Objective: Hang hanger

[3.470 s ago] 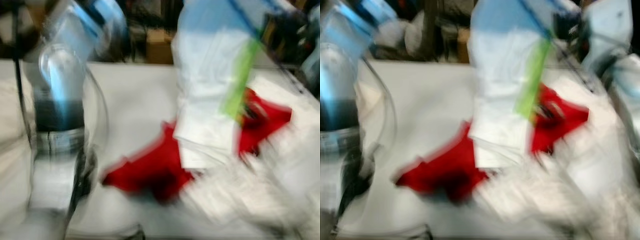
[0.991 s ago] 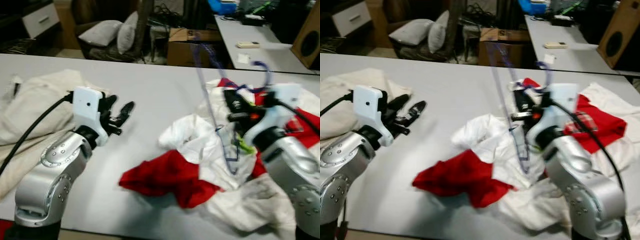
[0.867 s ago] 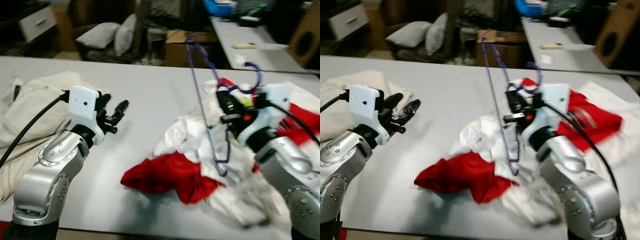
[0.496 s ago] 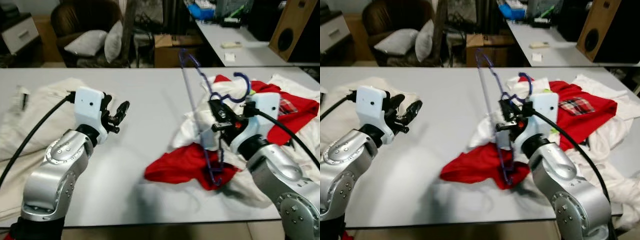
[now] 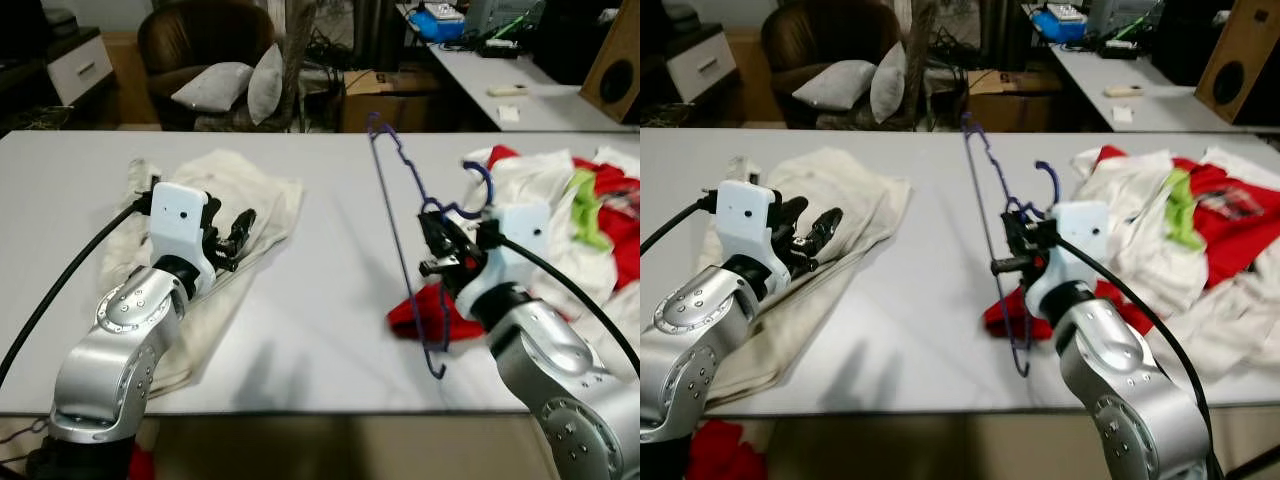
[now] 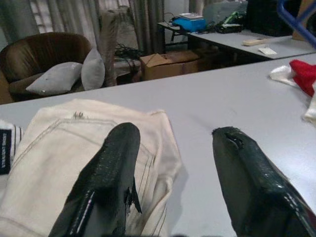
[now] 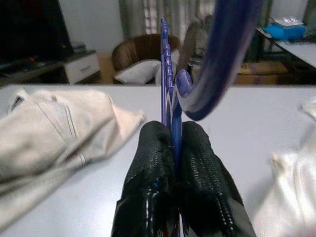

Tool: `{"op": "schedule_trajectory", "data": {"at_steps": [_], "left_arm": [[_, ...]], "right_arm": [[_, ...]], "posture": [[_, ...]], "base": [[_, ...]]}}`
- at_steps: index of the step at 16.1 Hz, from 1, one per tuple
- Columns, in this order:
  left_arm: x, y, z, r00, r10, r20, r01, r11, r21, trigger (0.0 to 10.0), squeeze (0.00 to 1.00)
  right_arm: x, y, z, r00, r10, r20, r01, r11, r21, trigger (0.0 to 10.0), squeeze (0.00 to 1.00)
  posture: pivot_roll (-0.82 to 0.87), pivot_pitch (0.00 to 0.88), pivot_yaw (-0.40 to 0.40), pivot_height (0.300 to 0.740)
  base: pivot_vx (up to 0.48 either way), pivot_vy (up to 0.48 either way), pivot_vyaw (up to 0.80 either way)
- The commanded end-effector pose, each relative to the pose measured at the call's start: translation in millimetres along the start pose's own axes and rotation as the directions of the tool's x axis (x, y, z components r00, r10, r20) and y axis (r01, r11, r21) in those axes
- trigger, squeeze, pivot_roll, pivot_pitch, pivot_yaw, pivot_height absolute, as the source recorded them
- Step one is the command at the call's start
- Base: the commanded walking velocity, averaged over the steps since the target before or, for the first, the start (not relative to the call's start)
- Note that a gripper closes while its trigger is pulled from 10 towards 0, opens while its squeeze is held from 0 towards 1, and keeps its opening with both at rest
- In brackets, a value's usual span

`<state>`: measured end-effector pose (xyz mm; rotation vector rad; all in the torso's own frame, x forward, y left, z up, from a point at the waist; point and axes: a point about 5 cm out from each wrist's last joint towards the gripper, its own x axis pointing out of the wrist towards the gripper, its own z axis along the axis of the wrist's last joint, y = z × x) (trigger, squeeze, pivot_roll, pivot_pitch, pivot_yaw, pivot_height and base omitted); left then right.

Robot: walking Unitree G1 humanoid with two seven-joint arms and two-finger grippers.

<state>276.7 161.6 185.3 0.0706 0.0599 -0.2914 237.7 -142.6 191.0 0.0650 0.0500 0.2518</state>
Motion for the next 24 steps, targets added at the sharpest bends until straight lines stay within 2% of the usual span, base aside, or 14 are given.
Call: {"op": "schedule_trajectory", "data": {"at_steps": [1, 3, 6, 8, 10, 11, 14, 19, 24], "left_arm": [[-1.0, 1.4, 2, 1.000, 0.005, 0.005, -0.005, 1.000, 0.020, 10.0, 0.00], [-1.2, 0.5, 1, 1.000, 0.005, 0.001, -0.005, 1.000, 0.012, 10.0, 0.00], [-0.1, -1.9, 2, 1.000, -0.001, 0.015, 0.002, 1.000, -0.023, 10.0, 0.00], [-2.7, -7.3, -1, 0.999, -0.010, 0.052, 0.016, 0.992, -0.125, 10.0, 0.00], [-2.5, -7.2, -2, 0.999, 0.003, 0.037, 0.001, 0.996, -0.093, 10.0, 0.00], [-3.0, -7.0, 0, 0.998, 0.000, 0.068, 0.005, 0.997, -0.076, 10.0, 0.00], [-4.2, -2.8, 0, 0.996, 0.031, 0.081, -0.024, 0.997, -0.080, 10.0, 0.00], [-3.2, 4.8, -4, 0.995, 0.073, 0.068, -0.068, 0.995, -0.068, 10.0, 0.00], [-3.0, 10.4, -3, 0.993, 0.098, 0.071, -0.094, 0.994, -0.059, 10.0, 0.00]], "right_arm": [[1.7, 0.3, -1, 1.000, -0.003, 0.005, 0.003, 1.000, -0.010, 10.0, 0.00], [1.7, 1.6, -4, 1.000, -0.001, -0.007, 0.001, 0.999, -0.036, 10.0, 0.00], [-0.6, -2.6, -15, 0.999, -0.034, -0.033, 0.034, 0.999, -0.009, 10.0, 0.00], [-1.9, -7.7, -19, 0.998, -0.054, -0.039, 0.054, 0.999, 0.001, 10.0, 0.00], [-1.2, -8.0, -21, 0.998, -0.041, -0.044, 0.041, 0.999, -0.011, 10.0, 0.00], [1.0, -6.0, -22, 0.999, -0.017, -0.049, 0.017, 1.000, -0.015, 10.0, 0.00], [5.7, -5.9, -23, 0.999, -0.002, -0.048, 0.002, 1.000, -0.007, 10.0, 0.00], [8.9, -7.5, -24, 0.998, 0.040, -0.047, -0.043, 0.996, -0.074, 10.0, 0.00], [8.1, -6.9, -26, 0.997, 0.061, -0.044, -0.065, 0.995, -0.079, 10.0, 0.00]], "posture": [[0.05, 0.000, 0.040, 0.740], [0.05, 0.000, 0.038, 0.740], [0.04, 0.000, 0.037, 0.740], [0.04, 0.000, 0.029, 0.740], [0.04, 0.000, 0.015, 0.740], [0.04, 0.000, 0.006, 0.740], [0.04, 0.000, -0.005, 0.740], [0.04, 0.000, -0.002, 0.740], [0.05, 0.000, -0.002, 0.740]], "base": [[0.000, 0.435, 0.00], [0.000, 0.431, 0.00], [0.000, 0.433, 0.00], [0.000, 0.000, 0.00], [0.000, 0.000, 0.00], [0.000, 0.000, 0.00], [0.203, 0.000, -0.80], [0.370, 0.000, 0.00], [0.365, 0.000, 0.00]]}}
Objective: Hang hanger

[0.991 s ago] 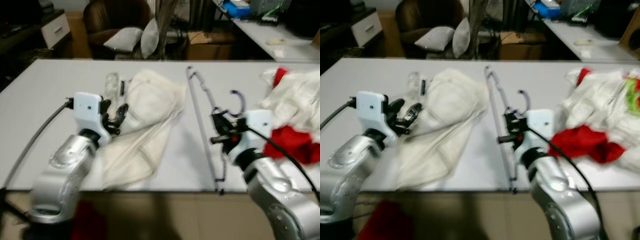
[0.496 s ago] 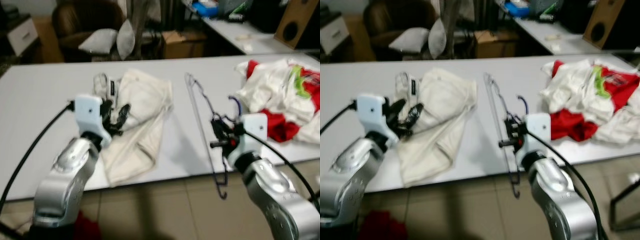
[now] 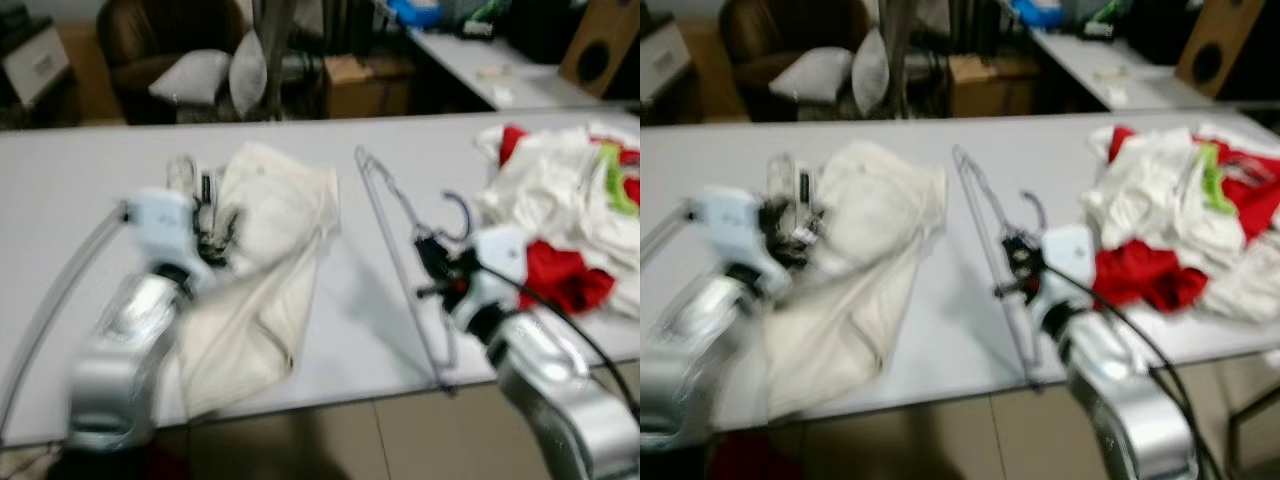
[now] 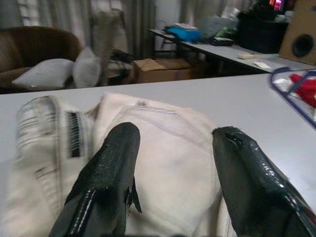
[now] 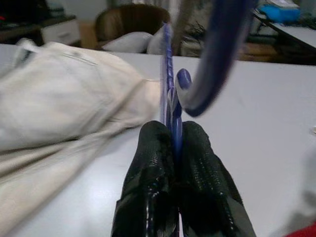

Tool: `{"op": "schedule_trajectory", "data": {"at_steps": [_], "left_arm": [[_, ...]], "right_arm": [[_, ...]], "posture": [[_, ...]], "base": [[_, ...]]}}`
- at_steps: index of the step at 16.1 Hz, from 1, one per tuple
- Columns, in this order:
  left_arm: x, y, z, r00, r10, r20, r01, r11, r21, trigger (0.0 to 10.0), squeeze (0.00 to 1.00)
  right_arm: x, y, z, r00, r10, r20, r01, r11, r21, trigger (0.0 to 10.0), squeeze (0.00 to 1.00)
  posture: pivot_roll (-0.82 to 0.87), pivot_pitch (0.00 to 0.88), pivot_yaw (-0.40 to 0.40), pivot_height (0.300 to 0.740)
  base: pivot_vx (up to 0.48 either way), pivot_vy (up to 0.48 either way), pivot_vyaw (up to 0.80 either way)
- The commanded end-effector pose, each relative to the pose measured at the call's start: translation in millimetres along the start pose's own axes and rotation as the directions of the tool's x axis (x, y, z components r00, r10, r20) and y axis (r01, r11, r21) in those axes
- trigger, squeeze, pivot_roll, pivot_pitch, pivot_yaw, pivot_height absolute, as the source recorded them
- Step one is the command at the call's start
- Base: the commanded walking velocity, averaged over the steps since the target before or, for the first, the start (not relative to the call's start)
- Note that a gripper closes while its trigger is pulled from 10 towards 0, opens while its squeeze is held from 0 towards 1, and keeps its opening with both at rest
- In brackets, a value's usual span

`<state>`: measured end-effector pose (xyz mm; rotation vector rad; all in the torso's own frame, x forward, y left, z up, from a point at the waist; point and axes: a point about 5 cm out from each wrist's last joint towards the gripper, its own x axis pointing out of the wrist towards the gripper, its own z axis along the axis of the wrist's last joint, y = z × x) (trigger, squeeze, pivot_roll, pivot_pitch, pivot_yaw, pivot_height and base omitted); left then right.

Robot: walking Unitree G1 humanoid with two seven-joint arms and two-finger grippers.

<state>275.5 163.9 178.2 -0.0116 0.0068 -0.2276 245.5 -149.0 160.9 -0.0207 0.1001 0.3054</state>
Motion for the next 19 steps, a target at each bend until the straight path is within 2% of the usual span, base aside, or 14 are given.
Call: {"op": "schedule_trajectory", "data": {"at_steps": [1, 3, 4, 5, 6, 7, 9, 10, 14, 16, 17, 18, 19], "left_arm": [[-0.5, 8.7, 5, 0.999, 0.031, 0.013, -0.032, 0.999, 0.021, 10.0, 0.00], [0.2, 9.1, 3, 0.999, 0.039, 0.005, -0.039, 0.999, 0.019, 10.0, 0.00], [1.7, 11.9, -1, 0.998, 0.066, -0.016, -0.067, 0.997, -0.024, 10.0, 0.00], [3.4, 16.8, -2, 0.996, 0.090, -0.017, -0.091, 0.995, -0.044, 10.0, 1.00], [6.6, 27.4, -5, 0.990, 0.138, -0.017, -0.138, 0.989, -0.053, 10.0, 1.00], [7.2, 29.4, -6, 0.989, 0.145, -0.021, -0.145, 0.988, -0.048, 10.0, 1.00], [13.9, 48.0, -10, 0.972, 0.233, -0.045, -0.232, 0.973, 0.020, 10.0, 1.00], [24.3, 53.0, -9, 0.976, 0.214, -0.046, -0.214, 0.977, 0.003, 10.0, 1.00], [51.6, 52.9, -13, 0.986, 0.153, -0.063, -0.154, 0.988, -0.006, 10.0, 1.00], [71.8, 54.3, -14, 0.988, 0.134, -0.075, -0.132, 0.991, 0.027, 10.0, 1.00], [75.5, 57.2, -14, 0.985, 0.154, -0.073, -0.151, 0.987, 0.046, 10.0, 1.00], [83.1, 64.5, -13, 0.979, 0.193, -0.069, -0.188, 0.979, 0.081, 10.0, 0.05], [87.4, 68.8, -12, 0.975, 0.209, -0.072, -0.202, 0.975, 0.090, 10.0, 0.00]], "right_arm": [[0.8, 2.7, 4, 1.000, 0.013, 0.022, -0.013, 1.000, -0.005, 10.0, 0.00], [0.6, 2.0, 3, 1.000, 0.018, 0.017, -0.018, 1.000, -0.009, 10.0, 0.00], [0.1, 1.6, 3, 1.000, 0.027, 0.015, -0.027, 1.000, -0.007, 10.0, 0.00], [0.1, 1.5, 3, 0.999, 0.032, 0.018, -0.032, 0.999, -0.003, 10.0, 0.00], [0.3, 1.8, 4, 0.999, 0.036, 0.021, -0.036, 0.999, 0.001, 10.0, 0.00], [0.3, 2.0, 4, 0.999, 0.037, 0.021, -0.037, 0.999, 0.000, 10.0, 0.00], [1.0, 3.3, 4, 0.999, 0.044, 0.027, -0.044, 0.999, 0.005, 10.0, 0.00], [1.3, 4.1, 4, 0.999, 0.045, 0.028, -0.046, 0.999, 0.014, 10.0, 0.00], [2.7, 3.5, 4, 0.999, 0.035, 0.006, -0.035, 0.999, 0.033, 10.0, 0.00], [4.3, 1.7, 4, 1.000, 0.022, -0.010, -0.022, 0.999, 0.050, 10.0, 0.00], [4.6, 2.1, 5, 1.000, 0.023, -0.004, -0.023, 0.998, 0.056, 10.0, 0.00], [5.2, 3.0, 7, 1.000, 0.021, 0.009, -0.021, 0.997, 0.074, 10.0, 0.00], [5.6, 4.0, 8, 1.000, 0.021, 0.020, -0.023, 0.996, 0.086, 10.0, 0.00]], "posture": [[0.05, 0.000, -0.002, 0.740], [0.04, 0.000, -0.001, 0.740], [0.04, 0.000, -0.002, 0.740], [0.04, 0.000, -0.003, 0.740], [0.04, 0.000, -0.002, 0.740], [0.04, 0.000, -0.002, 0.740], [0.04, 0.000, 0.004, 0.740], [0.04, 0.000, 0.004, 0.740], [0.03, 0.000, 0.012, 0.740], [0.02, 0.000, 0.022, 0.740], [0.02, 0.000, 0.023, 0.740], [0.01, 0.000, 0.027, 0.740], [0.01, 0.000, 0.027, 0.740]], "base": [[0.356, 0.000, 0.00], [0.345, 0.000, 0.00], [0.000, 0.000, 0.00], [0.000, 0.000, 0.00], [0.000, 0.000, 0.00], [0.000, 0.000, 0.00], [0.000, 0.000, 0.00], [0.000, 0.000, 0.00], [0.000, 0.000, 0.00], [0.000, 0.000, 0.00], [0.000, 0.000, 0.00], [0.000, 0.000, 0.00], [0.000, 0.000, 0.00]]}}
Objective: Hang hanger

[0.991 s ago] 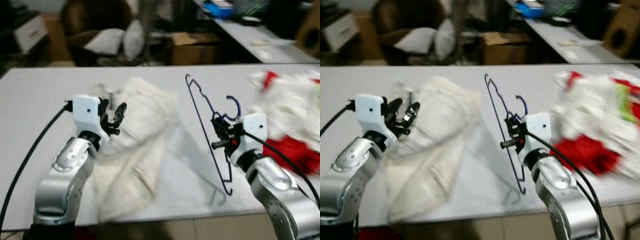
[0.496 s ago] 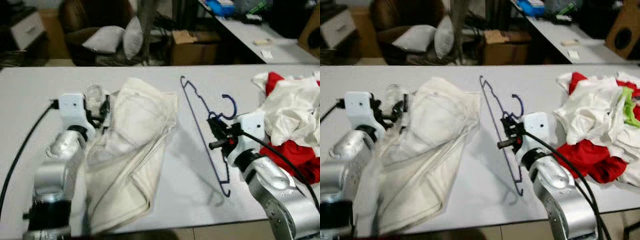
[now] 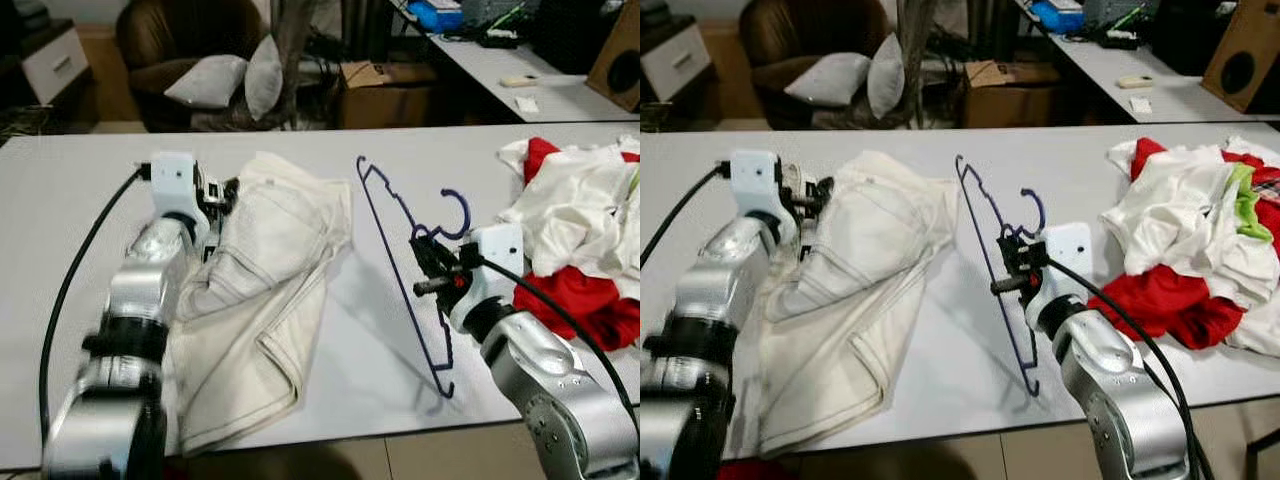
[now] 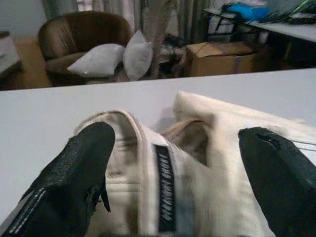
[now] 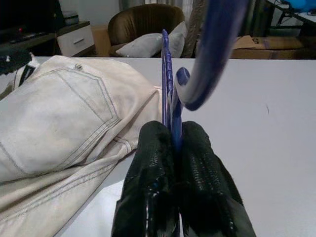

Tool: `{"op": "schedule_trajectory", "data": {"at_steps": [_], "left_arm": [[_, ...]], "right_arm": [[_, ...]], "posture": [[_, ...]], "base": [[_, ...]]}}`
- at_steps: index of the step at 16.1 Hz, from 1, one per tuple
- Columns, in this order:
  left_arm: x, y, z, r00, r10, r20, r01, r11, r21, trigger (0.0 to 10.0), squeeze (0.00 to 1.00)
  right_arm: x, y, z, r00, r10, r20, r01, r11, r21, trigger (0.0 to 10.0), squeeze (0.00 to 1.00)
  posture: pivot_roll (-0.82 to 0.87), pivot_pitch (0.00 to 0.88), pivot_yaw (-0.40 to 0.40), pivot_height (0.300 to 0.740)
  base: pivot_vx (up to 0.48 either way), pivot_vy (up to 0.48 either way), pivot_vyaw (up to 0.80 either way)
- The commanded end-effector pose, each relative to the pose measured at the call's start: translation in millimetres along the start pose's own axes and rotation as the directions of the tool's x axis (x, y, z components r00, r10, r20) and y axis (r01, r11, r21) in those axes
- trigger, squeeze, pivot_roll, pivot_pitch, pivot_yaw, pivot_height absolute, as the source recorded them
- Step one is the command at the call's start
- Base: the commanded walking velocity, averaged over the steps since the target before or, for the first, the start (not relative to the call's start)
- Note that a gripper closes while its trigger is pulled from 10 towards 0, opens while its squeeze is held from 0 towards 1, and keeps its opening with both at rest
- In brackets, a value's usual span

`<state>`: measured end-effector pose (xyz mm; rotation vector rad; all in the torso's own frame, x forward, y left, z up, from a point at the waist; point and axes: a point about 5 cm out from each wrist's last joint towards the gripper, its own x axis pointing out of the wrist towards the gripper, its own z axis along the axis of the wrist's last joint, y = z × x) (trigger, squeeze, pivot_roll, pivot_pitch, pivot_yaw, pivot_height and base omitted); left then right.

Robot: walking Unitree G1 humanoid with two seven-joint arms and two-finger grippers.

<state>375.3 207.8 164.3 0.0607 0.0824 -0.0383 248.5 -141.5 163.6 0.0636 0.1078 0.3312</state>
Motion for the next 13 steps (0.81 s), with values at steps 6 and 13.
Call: {"op": "schedule_trajectory", "data": {"at_steps": [6, 13], "left_arm": [[12.8, -1.5, -17, 0.997, 0.021, -0.072, -0.021, 1.000, 0.003, 10.0, 0.00], [14.3, -0.3, -23, 0.996, 0.026, -0.089, -0.028, 0.999, -0.019, 0.0, 0.00]], "right_arm": [[4.7, 1.9, 4, 1.000, 0.000, 0.000, 0.000, 1.000, 0.029, 10.0, 0.00], [3.6, 4.9, 4, 1.000, 0.007, 0.007, -0.007, 1.000, 0.026, 10.0, 0.00]], "posture": [[0.01, 0.000, 0.028, 0.740], [0.01, 0.000, 0.035, 0.740]], "base": [[0.000, 0.000, 0.00], [0.000, 0.000, 0.00]]}}
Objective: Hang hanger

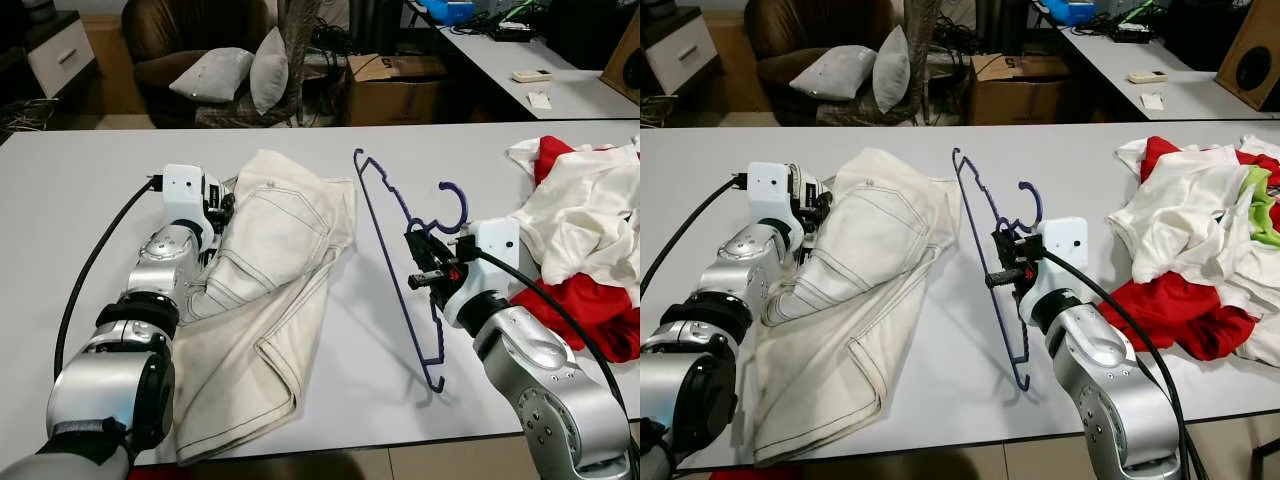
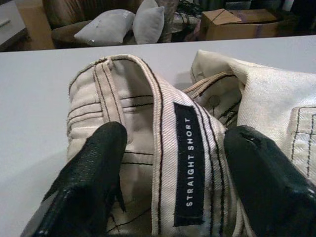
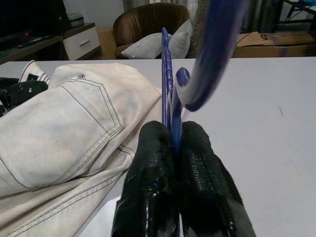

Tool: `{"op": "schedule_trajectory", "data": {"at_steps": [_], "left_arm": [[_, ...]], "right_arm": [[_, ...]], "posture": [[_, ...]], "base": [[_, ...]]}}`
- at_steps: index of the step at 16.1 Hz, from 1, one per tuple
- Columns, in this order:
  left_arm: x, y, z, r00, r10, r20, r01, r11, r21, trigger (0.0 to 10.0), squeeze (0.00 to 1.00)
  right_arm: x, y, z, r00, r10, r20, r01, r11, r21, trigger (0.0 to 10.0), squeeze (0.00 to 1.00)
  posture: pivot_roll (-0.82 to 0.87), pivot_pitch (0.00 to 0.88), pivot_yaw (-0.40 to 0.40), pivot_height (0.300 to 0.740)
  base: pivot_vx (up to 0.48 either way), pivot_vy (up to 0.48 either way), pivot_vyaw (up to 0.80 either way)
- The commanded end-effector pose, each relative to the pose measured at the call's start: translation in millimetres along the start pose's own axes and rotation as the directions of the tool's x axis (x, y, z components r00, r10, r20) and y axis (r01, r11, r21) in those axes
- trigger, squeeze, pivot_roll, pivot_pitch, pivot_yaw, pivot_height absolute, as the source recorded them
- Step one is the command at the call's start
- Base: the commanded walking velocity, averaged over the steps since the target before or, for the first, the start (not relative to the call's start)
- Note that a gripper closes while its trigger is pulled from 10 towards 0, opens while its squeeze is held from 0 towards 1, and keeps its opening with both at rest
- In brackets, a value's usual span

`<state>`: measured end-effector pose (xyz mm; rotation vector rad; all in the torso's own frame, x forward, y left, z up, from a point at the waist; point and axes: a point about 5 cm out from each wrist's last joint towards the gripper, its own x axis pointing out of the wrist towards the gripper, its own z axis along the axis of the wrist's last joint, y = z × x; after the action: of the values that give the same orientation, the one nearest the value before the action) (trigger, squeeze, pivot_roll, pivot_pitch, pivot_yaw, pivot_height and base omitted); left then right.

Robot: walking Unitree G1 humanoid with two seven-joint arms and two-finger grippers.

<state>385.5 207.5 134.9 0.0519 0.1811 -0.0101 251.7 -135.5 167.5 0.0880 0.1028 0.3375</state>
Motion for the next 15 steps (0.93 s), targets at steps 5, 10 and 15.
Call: {"op": "schedule_trajectory", "data": {"at_steps": [5, 10, 15], "left_arm": [[1.6, 0.2, 3.4, 1.000, -0.020, 0.003, 0.020, 1.000, -0.008, 0.0, 0.00], [1.6, 0.0, 1.9, 1.000, -0.029, -0.004, 0.029, 1.000, -0.007, 0.0, 0.00], [1.1, -1.0, -1.1, 0.999, -0.043, -0.012, 0.043, 0.999, -0.010, 0.0, 0.00]], "right_arm": [[-2.0, 1.2, -0.2, 1.000, 0.003, 0.003, -0.003, 1.000, -0.013, 10.0, 0.00], [-2.1, 3.0, -1.5, 1.000, 0.006, -0.001, -0.006, 1.000, 0.000, 10.0, 0.00], [-2.0, 3.2, -1.7, 1.000, 0.007, 0.000, -0.007, 1.000, -0.002, 10.0, 0.00]], "posture": [[0.01, 0.000, 0.042, 0.740], [0.01, 0.000, 0.044, 0.740], [0.01, 0.000, 0.048, 0.740]], "base": [[0.000, 0.000, 0.00], [0.000, 0.000, 0.00], [0.000, 0.000, 0.00]]}}
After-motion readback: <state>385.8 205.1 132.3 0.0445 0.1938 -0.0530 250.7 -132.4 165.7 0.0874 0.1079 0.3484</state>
